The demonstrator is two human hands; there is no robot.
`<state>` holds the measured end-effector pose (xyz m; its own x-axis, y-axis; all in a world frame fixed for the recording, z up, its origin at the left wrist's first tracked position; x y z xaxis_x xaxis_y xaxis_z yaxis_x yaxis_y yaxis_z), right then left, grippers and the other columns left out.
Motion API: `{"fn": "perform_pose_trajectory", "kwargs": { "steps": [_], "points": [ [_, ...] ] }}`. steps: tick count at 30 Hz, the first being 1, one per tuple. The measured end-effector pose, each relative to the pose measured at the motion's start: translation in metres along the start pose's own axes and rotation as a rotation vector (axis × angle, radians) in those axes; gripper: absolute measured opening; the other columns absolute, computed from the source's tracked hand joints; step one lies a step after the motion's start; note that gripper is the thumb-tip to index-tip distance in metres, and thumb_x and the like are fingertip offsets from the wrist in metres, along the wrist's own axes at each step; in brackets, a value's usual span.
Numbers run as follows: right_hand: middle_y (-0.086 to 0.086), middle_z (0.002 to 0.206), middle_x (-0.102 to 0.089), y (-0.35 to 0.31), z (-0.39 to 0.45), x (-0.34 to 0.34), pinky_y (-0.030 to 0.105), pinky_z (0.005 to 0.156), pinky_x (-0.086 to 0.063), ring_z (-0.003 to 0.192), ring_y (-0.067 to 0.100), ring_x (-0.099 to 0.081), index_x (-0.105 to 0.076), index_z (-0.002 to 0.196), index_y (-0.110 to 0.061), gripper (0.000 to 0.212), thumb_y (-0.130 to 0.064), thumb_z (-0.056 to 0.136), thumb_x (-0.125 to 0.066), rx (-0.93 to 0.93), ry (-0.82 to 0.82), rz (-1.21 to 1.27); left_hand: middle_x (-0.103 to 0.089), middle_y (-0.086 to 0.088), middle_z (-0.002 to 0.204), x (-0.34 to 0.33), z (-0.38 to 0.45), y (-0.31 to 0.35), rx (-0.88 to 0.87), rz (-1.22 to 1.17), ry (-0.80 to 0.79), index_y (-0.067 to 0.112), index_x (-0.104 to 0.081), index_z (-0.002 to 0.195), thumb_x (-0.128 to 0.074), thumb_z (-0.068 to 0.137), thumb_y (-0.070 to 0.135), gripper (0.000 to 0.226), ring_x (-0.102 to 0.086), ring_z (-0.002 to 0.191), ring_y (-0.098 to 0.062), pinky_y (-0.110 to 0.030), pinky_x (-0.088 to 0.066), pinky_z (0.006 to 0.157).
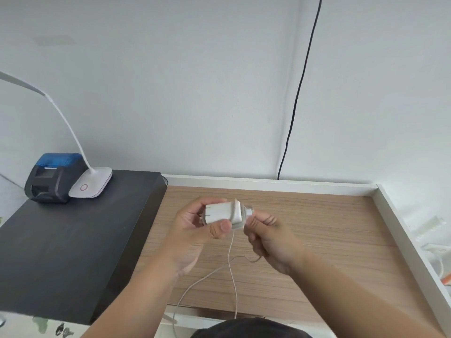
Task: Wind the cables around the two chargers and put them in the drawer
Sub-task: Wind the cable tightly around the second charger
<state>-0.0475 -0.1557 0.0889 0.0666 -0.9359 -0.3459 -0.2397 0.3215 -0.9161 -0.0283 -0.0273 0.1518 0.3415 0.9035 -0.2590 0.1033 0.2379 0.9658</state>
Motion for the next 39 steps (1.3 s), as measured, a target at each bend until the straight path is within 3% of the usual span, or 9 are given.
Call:
{"fn": "perform_pose_trajectory", "kwargs": {
  "steps": [3,6,10,14,21,25,28,35,39],
  "points": [
    [-0.011,0.052,-0.054,0.021,-0.013,-0.003,0.021,0.043,-0.038,0.042,0.008,-0.044,-0.075,0.097,-0.024,0.018,-0.027,0.093,-0.059,-0.051,0.064,-0.235,-0.069,-0.005,0.093,0.016,0.006,0.006,-0.073,0.057,0.172,0.022,-0.071,0.093,-0.092,0.048,0.031,0.051,-0.061,0.073,-0.021,-0.023,-0.051,0.055],
    [-0.006,0.095,-0.076,-0.003,-0.024,-0.007,0.022,0.081,-0.053,0.093,0.007,-0.067,-0.072,0.107,-0.031,0.019,-0.029,0.096,-0.056,0.160,0.091,-0.761,-0.062,-0.012,0.092,0.027,0.009,0.003,-0.097,0.196,0.288,0.022,-0.064,0.094,-0.087,0.058,0.023,0.043,-0.057,0.064,-0.016,-0.024,-0.049,0.053],
    [-0.002,0.085,-0.071,-0.040,-0.033,-0.033,0.038,0.069,-0.051,0.078,0.018,-0.064,-0.065,0.096,-0.022,0.022,-0.032,0.097,-0.046,0.401,-0.033,-1.267,-0.068,-0.004,0.090,0.026,0.012,-0.008,-0.084,0.442,0.304,0.030,-0.063,0.094,-0.090,0.063,0.026,0.041,-0.053,0.063,-0.011,-0.021,-0.047,0.059],
    [-0.012,0.071,-0.058,-0.080,-0.028,-0.015,0.038,0.062,-0.051,0.069,0.017,-0.056,-0.064,0.093,-0.026,0.017,-0.034,0.094,-0.049,0.459,-0.028,-1.448,-0.067,0.010,0.091,0.005,0.021,-0.020,-0.112,0.720,0.138,0.042,-0.063,0.103,-0.083,0.073,0.025,0.040,-0.063,0.072,-0.011,-0.028,-0.054,0.065],
    [-0.009,0.055,-0.055,-0.117,-0.017,0.016,0.026,0.054,-0.043,0.050,0.007,-0.046,-0.071,0.083,-0.029,0.011,-0.034,0.089,-0.063,0.489,0.016,-1.291,-0.066,0.011,0.106,-0.021,0.021,-0.022,-0.083,0.711,-0.131,0.045,-0.062,0.114,-0.075,0.080,0.016,0.046,-0.063,0.084,-0.008,-0.036,-0.057,0.074],
    [-0.004,0.069,-0.070,-0.104,-0.004,0.038,0.026,0.065,-0.052,0.064,0.012,-0.063,-0.074,0.083,-0.020,0.010,-0.017,0.089,-0.066,0.310,-0.055,-0.774,-0.068,0.006,0.102,-0.037,0.014,-0.014,-0.032,0.474,-0.245,0.037,-0.066,0.107,-0.077,0.072,0.026,0.037,-0.062,0.088,-0.015,-0.042,-0.056,0.077],
    [0.000,0.052,-0.048,-0.082,0.002,0.039,0.016,0.044,-0.030,0.043,0.007,-0.035,-0.074,0.087,-0.006,0.010,-0.009,0.087,-0.064,0.203,-0.183,-0.401,-0.070,0.008,0.102,-0.047,0.009,-0.006,-0.032,0.294,-0.296,0.031,-0.068,0.105,-0.082,0.068,0.028,0.040,-0.062,0.090,-0.009,-0.028,-0.053,0.073],
    [-0.003,0.050,-0.033,-0.024,0.012,0.037,0.011,0.037,-0.020,0.039,0.004,-0.021,-0.068,0.080,-0.014,0.019,-0.030,0.076,-0.077,0.014,-0.168,0.131,-0.067,0.001,0.099,-0.043,0.013,-0.001,-0.032,-0.016,-0.213,0.026,-0.070,0.105,-0.090,0.060,0.033,0.050,-0.061,0.084,-0.014,-0.025,-0.054,0.067],
    [-0.007,0.049,-0.035,-0.012,0.003,0.021,0.018,0.038,-0.023,0.041,0.006,-0.025,-0.073,0.089,-0.025,0.018,-0.022,0.095,-0.056,0.106,-0.039,-0.025,-0.068,-0.001,0.097,-0.025,0.019,-0.010,0.000,-0.106,-0.016,0.022,-0.068,0.106,-0.082,0.070,0.013,0.040,-0.065,0.085,-0.016,-0.024,-0.056,0.069]
  ]
}}
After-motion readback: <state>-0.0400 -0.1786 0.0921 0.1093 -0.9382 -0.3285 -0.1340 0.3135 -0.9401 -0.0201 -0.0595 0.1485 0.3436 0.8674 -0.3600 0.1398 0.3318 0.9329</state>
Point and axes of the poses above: each hand's wrist, its own z-axis towards the middle knuckle, its own x-axis out of the back of the hand, y = z × x, the point moved 10 cm from there along z, towards the middle knuckle
